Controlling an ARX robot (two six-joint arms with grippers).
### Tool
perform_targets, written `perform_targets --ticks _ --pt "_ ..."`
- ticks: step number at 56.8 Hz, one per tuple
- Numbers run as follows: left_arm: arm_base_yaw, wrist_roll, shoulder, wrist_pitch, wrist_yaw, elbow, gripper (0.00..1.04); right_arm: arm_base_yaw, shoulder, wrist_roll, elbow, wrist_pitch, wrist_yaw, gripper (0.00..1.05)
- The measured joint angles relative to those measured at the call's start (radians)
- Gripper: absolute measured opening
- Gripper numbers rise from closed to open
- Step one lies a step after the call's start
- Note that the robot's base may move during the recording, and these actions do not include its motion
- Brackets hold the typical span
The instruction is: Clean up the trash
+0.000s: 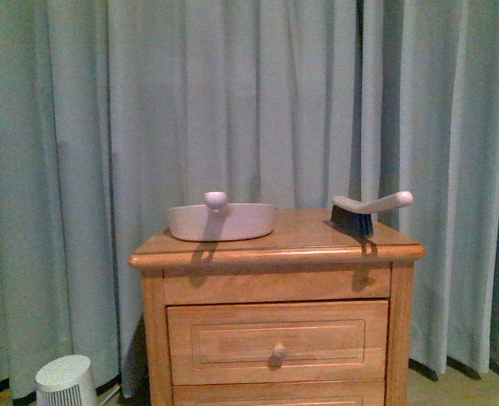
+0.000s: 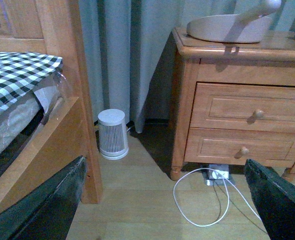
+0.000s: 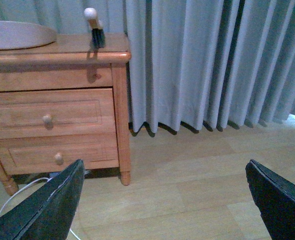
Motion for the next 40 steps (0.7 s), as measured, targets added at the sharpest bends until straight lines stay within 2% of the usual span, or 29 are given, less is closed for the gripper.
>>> perform_targets --ticks 40 --pt "0.000 0.000 0.000 0.000 0.000 0.000 0.97 0.000 0.000 0.000 0.000 0.000 0.000 0.97"
